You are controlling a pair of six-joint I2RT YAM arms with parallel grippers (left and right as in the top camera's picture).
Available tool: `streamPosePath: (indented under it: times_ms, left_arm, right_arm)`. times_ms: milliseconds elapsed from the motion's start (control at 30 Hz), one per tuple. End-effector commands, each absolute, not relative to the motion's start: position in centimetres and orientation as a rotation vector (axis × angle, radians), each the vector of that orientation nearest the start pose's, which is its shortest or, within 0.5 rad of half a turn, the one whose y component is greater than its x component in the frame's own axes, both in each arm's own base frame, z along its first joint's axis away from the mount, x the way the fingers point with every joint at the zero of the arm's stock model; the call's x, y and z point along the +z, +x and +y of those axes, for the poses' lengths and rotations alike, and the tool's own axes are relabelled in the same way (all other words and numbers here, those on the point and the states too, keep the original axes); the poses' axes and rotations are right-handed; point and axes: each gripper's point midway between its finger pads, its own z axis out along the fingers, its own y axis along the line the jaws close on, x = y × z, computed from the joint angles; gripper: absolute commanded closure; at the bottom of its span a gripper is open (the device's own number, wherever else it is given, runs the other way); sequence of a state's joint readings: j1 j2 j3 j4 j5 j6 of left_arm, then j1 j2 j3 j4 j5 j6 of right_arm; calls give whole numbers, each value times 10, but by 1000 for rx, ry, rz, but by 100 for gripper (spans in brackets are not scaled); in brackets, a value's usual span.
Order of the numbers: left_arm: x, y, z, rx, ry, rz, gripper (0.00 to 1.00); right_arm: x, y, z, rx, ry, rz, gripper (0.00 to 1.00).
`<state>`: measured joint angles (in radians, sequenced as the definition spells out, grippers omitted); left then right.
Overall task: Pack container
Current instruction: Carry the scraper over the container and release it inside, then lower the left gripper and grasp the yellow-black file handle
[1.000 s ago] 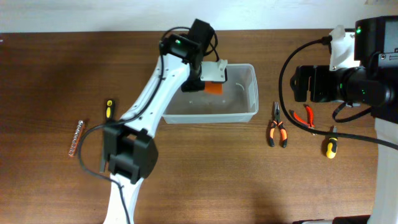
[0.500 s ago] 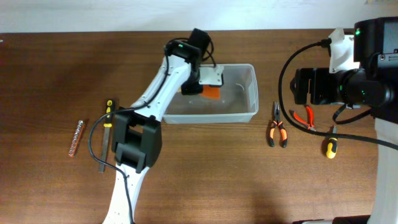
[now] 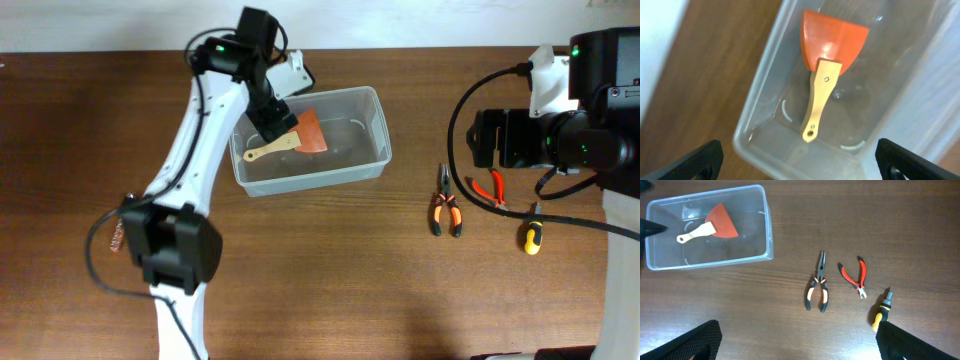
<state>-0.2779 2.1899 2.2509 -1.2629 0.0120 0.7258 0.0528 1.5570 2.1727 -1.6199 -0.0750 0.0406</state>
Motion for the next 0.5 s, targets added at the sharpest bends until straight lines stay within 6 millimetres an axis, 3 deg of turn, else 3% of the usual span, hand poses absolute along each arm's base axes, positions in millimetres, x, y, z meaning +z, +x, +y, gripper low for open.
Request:
streamPosePath:
  times_ms: [0,100,300,367,467]
  left_arm:
    - [198,467,-141,81,1292,2445,2]
    - [199,442,-123,122,1283,2563,6]
    - [195,406,-81,78,864,2904,0]
    - [191,397,-74,1,795,2965,1]
    - [189,391,-79,-223,732,2992,1]
  right_arm:
    - [359,314,27,116,-46,2578,1]
    - [359,313,27,116,-46,2582,1]
    - [359,313,27,117,-46,2582,1]
    - [359,314,27,117,-46,2581,1]
    - [359,314,27,117,-47,2578,1]
